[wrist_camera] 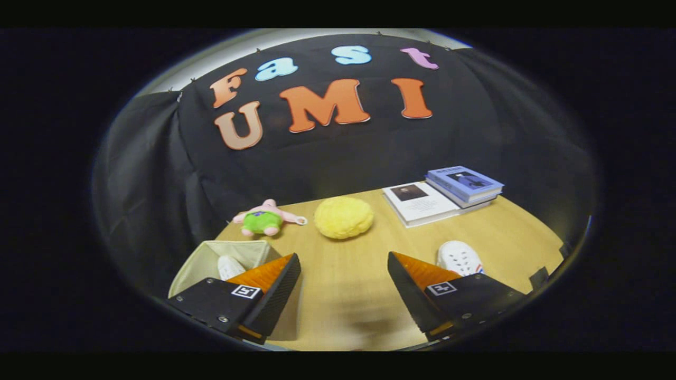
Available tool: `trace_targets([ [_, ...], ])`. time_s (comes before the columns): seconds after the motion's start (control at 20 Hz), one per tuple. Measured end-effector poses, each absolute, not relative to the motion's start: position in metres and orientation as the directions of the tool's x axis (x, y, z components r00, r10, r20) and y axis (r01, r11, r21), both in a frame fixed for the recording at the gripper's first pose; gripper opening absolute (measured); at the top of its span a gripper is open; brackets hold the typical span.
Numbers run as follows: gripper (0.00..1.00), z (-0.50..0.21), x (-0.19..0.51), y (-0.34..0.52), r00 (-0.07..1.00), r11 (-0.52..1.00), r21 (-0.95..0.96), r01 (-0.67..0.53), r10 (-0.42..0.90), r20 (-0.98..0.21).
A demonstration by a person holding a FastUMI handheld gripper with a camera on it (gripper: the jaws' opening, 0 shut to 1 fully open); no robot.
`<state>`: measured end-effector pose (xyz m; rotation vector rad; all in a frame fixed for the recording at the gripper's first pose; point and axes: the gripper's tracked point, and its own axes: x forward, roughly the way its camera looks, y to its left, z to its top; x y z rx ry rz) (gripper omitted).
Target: Open the storage box then place both shoes into the box .Put the left shoe in first, then the right shoe, with the right side of both shoes facing outward in a uniform manner.
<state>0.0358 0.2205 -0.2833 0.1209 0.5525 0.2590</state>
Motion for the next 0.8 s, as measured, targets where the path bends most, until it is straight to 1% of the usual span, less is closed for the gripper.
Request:
trace_targets([
  [0.3,0.99,-0.326,0.053,0.116,0.830,0.996,0.087,-0.038,0.080,-0.552],
  [0.45,0.98,-0.348,0.053,0.078,0.816,0.998,0.052,0.029,0.006,-0.578],
  [0.65,0.99,-0.378,0.049,0.047,0.790,0.996,0.033,0.079,-0.042,-0.611],
  [0.8,0.99,-0.401,0.042,0.038,0.760,0.994,0.052,0.096,-0.039,-0.648],
])
